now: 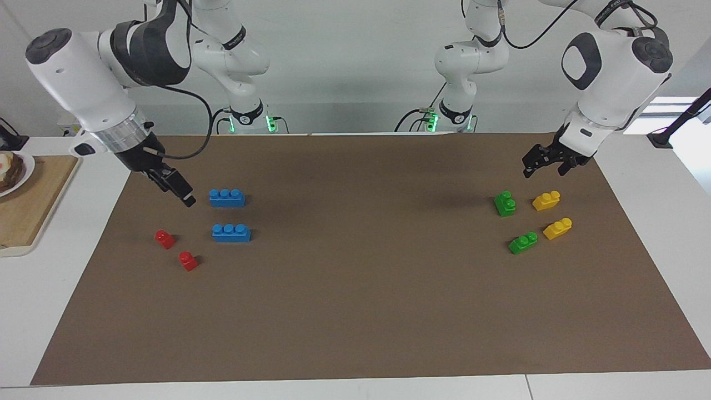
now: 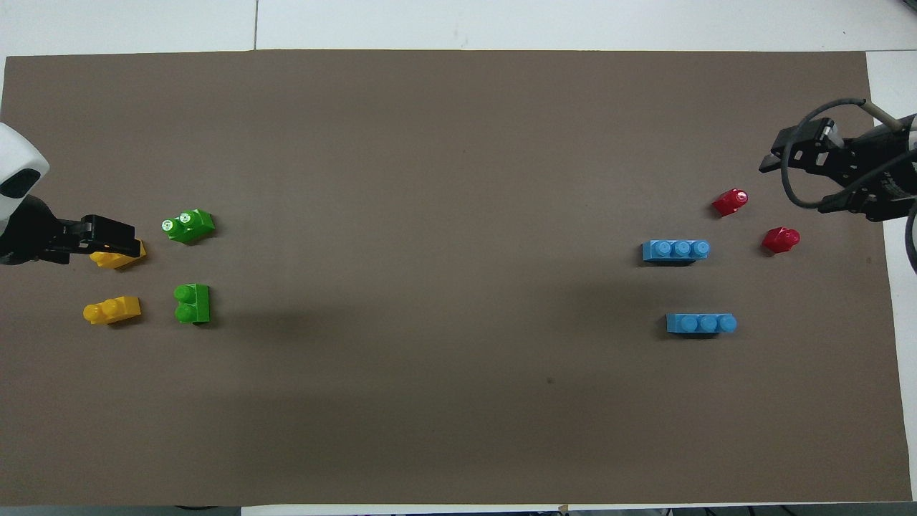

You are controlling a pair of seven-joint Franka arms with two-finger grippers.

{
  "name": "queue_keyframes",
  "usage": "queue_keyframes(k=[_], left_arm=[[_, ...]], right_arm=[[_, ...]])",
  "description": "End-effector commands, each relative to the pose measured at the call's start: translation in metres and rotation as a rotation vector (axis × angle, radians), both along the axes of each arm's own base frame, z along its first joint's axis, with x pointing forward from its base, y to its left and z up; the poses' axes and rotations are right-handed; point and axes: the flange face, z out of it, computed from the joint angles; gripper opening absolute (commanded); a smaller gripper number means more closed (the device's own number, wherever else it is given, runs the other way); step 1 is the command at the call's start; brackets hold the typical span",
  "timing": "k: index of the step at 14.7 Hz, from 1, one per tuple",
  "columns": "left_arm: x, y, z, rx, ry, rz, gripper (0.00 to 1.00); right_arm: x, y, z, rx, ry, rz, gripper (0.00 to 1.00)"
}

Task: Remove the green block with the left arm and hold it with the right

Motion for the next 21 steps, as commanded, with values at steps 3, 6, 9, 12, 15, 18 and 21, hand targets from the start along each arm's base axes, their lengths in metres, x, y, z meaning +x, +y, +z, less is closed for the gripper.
queue_keyframes(k=[3, 6, 9, 12, 15, 18, 21], left_arm=[[0.004, -0.006, 0.020, -0.001, 0.014, 0.003, 1.00], [0.011, -0.011, 0.030, -0.002, 0.018, -0.007, 1.00], [0.018, -0.013, 0.046, -0.004, 0.006, -0.013, 1.00], [0.021, -0.033, 0.044, -0.001, 0.014, -0.049, 1.00], [0.019, -0.046, 0.040, 0.008, 0.021, -0.066, 1.00], [0.015, -0.043, 0.040, 0.014, 0.025, 0.007, 1.00], [0.019, -0.038, 0.041, 0.014, 0.014, 0.009, 1.00]], right_arm=[[-0.033, 0.016, 0.022, -0.118, 0.033, 0.305, 0.97], [-0.034, 0.015, 0.026, -0.129, 0.027, 0.371, 0.98], [-0.036, 0.008, 0.025, -0.160, 0.044, 0.371, 0.98], [-0.037, 0.003, 0.024, -0.163, 0.052, 0.371, 0.98], [-0.038, 0.004, 0.024, -0.162, 0.055, 0.369, 0.98], [-0.038, 0.003, 0.025, -0.160, 0.050, 0.360, 0.98], [-0.038, 0.003, 0.025, -0.160, 0.050, 0.359, 0.98]])
